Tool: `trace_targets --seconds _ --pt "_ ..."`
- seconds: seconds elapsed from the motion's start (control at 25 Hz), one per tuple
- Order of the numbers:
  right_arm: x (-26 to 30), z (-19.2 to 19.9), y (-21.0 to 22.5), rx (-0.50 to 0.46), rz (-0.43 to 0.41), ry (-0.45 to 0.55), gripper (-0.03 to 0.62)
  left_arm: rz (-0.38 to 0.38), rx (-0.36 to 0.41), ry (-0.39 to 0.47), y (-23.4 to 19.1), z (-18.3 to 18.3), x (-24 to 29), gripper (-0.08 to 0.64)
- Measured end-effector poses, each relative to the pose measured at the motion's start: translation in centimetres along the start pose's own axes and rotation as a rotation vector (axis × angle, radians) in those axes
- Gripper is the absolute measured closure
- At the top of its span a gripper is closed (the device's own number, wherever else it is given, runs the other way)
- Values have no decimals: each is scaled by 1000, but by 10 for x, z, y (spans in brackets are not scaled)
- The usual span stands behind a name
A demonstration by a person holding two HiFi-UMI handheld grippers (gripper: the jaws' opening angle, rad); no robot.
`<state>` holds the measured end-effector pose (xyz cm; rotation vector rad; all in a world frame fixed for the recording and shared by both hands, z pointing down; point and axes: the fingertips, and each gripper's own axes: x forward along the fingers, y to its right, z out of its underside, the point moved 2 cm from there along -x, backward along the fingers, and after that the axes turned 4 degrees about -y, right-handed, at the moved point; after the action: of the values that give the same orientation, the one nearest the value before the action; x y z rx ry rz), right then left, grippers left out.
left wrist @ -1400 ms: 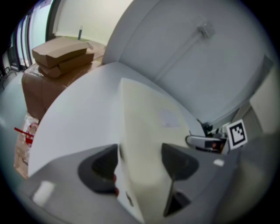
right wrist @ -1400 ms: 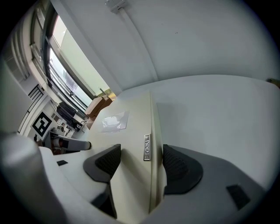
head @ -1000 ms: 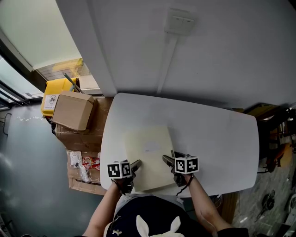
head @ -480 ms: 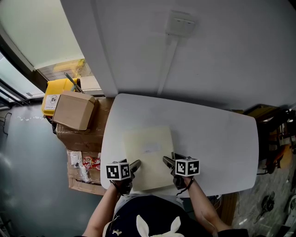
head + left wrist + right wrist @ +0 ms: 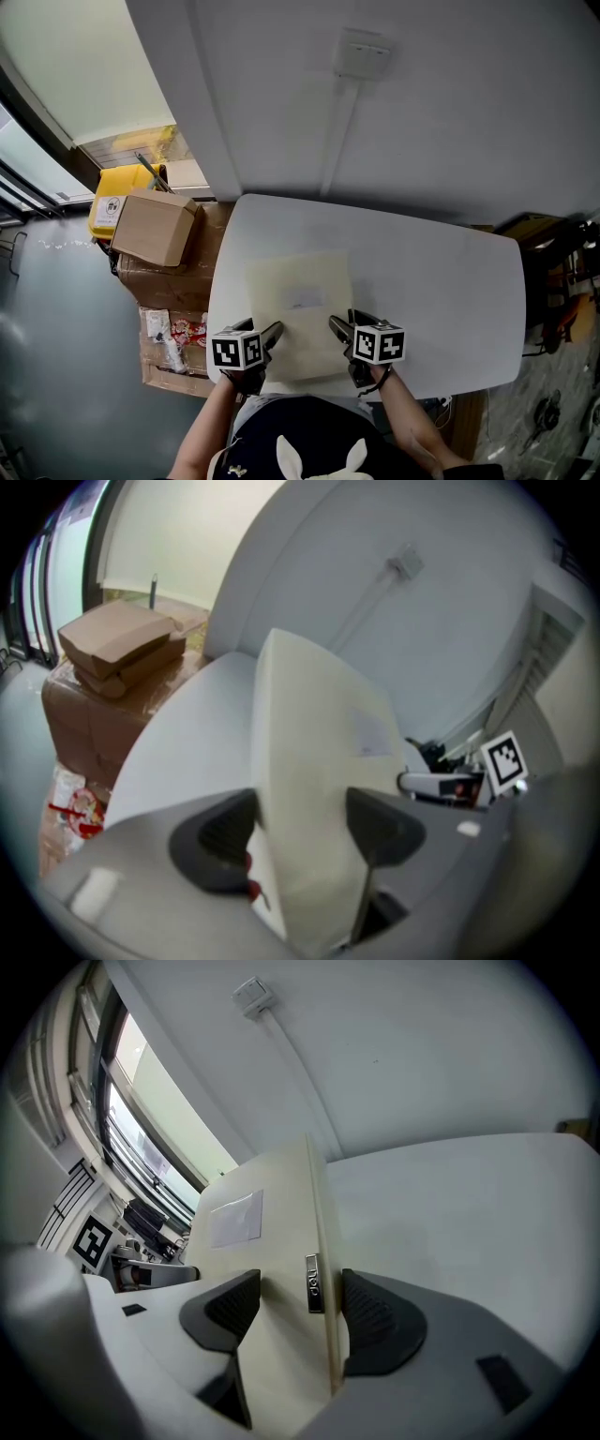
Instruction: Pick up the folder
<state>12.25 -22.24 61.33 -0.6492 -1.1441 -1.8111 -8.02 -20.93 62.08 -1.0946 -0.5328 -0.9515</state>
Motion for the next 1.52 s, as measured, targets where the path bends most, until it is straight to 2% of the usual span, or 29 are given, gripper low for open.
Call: trace_targets --seconds 0.28,0.64,1.52 --pt "-12 -11 -10 -19 3 50 322 -2 44 34 8 -10 -13 261" --pt "-28 -16 -20 -56 21 110 322 -10 53 69 17 -12 -27 261" --pt "-75 4 -45 -120 30 181 325 1 80 124 42 13 -67 261"
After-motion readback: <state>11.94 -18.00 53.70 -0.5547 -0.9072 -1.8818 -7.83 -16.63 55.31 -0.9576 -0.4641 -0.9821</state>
